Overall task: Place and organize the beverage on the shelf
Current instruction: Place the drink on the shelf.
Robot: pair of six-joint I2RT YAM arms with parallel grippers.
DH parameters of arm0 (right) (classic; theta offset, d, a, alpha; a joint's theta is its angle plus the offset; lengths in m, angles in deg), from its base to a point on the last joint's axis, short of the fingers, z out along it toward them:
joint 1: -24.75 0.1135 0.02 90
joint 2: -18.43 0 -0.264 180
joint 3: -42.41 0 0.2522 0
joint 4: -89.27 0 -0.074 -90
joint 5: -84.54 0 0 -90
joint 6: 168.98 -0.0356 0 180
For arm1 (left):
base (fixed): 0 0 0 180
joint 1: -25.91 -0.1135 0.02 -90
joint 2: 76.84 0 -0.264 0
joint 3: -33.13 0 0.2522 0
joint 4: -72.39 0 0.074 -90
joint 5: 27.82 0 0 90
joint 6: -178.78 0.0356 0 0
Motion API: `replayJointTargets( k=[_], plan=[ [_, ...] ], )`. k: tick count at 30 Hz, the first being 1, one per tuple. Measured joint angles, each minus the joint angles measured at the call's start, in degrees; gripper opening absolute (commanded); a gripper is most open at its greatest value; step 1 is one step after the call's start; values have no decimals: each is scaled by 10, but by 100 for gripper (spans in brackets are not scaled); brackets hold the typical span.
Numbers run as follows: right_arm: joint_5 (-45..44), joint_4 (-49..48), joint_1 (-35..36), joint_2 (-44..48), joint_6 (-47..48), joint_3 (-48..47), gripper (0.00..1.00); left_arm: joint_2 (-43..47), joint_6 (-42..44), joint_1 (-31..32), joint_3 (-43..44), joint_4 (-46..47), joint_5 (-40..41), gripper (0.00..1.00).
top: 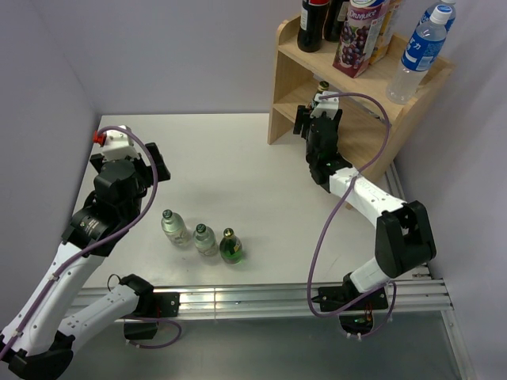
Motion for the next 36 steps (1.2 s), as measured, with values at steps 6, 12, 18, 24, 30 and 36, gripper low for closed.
replayJointTargets(
  k=[6,12,18,24,30,36],
  plan=[
    [-20,-23,0,-12,0,0,3,0,0,0,0,0,-7,99],
    [-52,-26,0,-37,-10,-25,5,0,1,0,0,0,-10,99],
    [-54,-28,0,-40,-12,-28,6,0,3,0,0,0,-15,100],
    [-59,-70,2,-52,0,-20,7,0,4,0,0,0,-19,99],
    [-63,-134,3,-74,6,-14,8,0,4,-1,0,0,-23,99],
    [-67,-177,7,-96,9,-16,13,-1,4,-1,-2,0,-25,100]
  ],
)
